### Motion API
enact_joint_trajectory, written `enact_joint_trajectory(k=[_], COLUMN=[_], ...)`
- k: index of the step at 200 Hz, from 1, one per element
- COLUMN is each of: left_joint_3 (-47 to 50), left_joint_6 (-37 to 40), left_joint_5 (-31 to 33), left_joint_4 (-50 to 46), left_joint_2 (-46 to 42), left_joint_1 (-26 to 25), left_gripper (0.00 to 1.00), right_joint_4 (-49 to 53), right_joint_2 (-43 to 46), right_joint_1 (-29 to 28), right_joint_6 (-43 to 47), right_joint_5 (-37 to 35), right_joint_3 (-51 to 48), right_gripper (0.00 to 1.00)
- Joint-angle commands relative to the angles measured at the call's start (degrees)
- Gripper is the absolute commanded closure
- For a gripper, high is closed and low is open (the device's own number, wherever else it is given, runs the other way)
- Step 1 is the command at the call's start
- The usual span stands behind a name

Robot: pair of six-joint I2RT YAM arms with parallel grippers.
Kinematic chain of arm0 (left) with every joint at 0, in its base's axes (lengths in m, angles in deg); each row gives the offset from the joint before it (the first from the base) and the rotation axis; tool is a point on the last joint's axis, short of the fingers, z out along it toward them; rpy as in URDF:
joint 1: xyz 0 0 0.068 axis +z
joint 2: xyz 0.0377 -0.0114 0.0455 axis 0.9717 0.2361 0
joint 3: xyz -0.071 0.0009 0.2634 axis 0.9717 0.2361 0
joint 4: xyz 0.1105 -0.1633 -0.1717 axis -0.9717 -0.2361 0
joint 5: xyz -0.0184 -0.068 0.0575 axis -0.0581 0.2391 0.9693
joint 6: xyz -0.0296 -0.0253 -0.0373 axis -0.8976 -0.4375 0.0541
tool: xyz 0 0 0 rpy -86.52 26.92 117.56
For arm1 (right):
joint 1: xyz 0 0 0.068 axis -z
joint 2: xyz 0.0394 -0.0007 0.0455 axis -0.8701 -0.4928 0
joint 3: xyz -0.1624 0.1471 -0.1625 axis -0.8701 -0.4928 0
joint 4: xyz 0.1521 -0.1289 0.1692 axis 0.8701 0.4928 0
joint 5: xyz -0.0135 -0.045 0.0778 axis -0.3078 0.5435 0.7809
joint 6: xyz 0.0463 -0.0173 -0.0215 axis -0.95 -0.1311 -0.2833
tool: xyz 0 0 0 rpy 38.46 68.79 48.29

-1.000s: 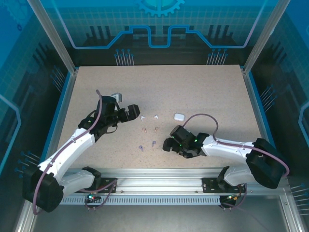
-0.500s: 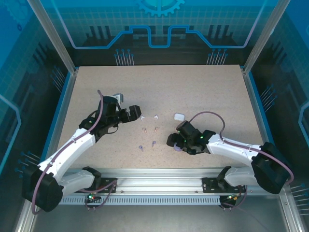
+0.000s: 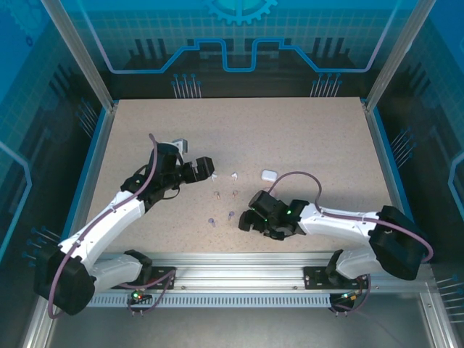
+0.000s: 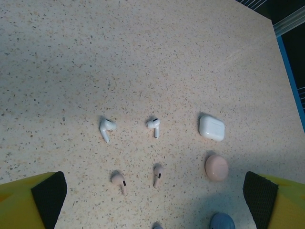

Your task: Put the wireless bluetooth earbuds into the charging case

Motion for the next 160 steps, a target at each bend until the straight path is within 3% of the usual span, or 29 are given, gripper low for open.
enact_joint_trajectory(k=[1,160], left_joint_3=[-2.0,-0.9], left_joint_6=[1.1,-0.2], left_joint_5=[-1.3,-1.9], left_joint_4=[1.0,2.3], left_joint_2=[0.4,0.5], left_joint_1=[-0.6,-1.3], left_gripper=[0.01,0.01], right_joint_4=[-0.2,3.2], right_joint_2=[-1.6,-4.1], right_joint_1=[-0.2,9.2], right_joint_6=[-0.8,3.1], right_joint_5=[-1.9,-1.4], right_joint_3=[2.0,5.7], right_gripper=[0.05,0.05])
